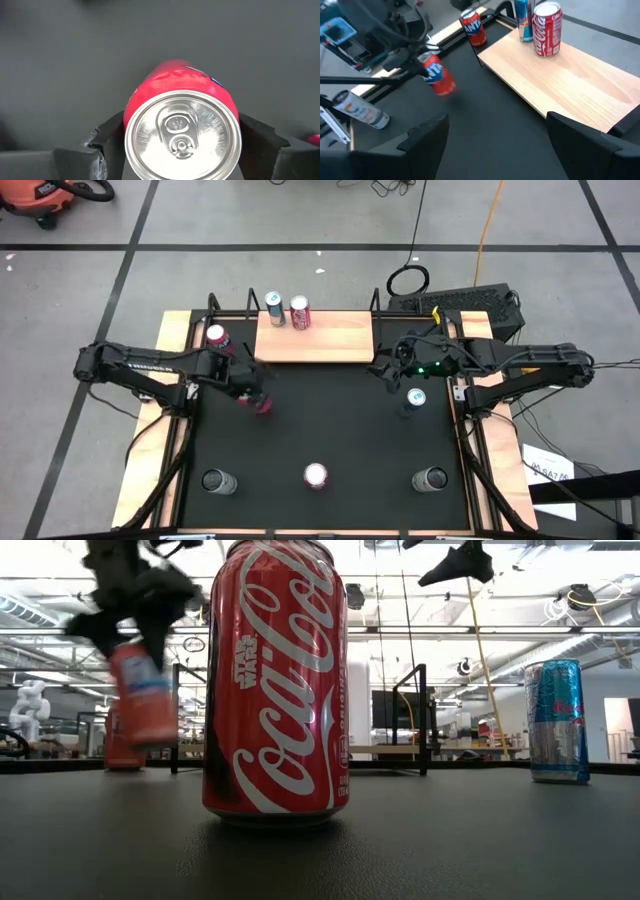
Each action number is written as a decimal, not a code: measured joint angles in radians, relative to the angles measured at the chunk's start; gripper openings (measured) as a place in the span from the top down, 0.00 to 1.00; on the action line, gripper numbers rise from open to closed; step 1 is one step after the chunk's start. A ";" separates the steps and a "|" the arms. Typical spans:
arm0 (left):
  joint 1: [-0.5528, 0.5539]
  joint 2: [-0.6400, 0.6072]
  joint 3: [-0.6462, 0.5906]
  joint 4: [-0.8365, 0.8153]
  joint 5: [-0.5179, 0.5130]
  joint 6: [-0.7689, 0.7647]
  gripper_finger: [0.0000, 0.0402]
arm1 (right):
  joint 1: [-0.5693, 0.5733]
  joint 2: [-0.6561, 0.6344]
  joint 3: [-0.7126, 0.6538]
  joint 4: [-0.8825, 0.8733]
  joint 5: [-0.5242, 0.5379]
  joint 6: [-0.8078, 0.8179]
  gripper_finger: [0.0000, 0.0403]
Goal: Place canned beverage on shelf
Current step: Put the bottom red soda can on the shelf
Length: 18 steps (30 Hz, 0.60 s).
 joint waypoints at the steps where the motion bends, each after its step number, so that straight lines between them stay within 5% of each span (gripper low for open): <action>1: 0.018 0.005 0.021 0.023 -0.010 0.051 0.32 | 0.000 -0.010 0.000 0.000 0.000 0.000 0.21; 8: 0.170 0.096 0.201 0.160 -0.049 0.564 0.32 | 0.000 -0.056 0.000 -0.044 0.002 0.036 0.21; 18: 0.383 0.412 0.539 0.174 0.099 1.139 0.32 | 0.000 -0.061 0.000 -0.163 0.003 0.171 0.21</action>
